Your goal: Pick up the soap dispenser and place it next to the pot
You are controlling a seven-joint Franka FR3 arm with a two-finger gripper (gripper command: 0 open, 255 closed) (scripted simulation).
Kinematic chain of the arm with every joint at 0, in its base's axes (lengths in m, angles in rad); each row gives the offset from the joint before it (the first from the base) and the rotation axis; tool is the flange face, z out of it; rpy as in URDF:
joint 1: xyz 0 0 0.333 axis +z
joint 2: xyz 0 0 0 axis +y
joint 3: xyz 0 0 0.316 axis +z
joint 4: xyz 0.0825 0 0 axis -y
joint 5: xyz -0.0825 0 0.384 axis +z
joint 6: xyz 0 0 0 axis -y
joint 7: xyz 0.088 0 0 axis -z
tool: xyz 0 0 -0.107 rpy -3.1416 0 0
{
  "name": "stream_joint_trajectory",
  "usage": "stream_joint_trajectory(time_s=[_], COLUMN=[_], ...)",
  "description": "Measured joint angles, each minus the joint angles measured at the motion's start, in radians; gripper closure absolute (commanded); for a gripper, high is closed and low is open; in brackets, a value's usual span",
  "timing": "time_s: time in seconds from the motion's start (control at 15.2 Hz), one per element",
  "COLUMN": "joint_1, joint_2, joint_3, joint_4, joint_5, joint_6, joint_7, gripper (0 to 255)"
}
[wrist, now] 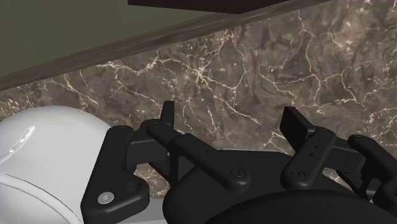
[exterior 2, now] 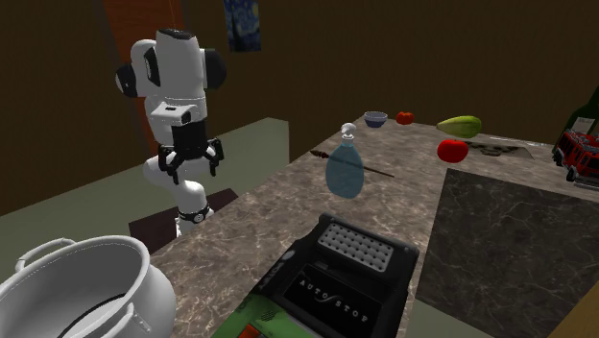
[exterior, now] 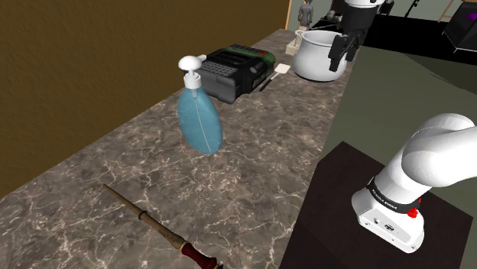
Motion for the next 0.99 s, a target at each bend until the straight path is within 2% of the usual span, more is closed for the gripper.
stream_joint_trajectory(time_s=[0.33,0.99], joint_1=[0.033,0.144], joint_2=[0.026,0.132], joint_3=[0.03,0.159], joint_4=[0.002,0.037], joint_5=[0.044,0.178], joint_6=[0.053,0.236], joint_7=[0.019,0.101], gripper=[0,0])
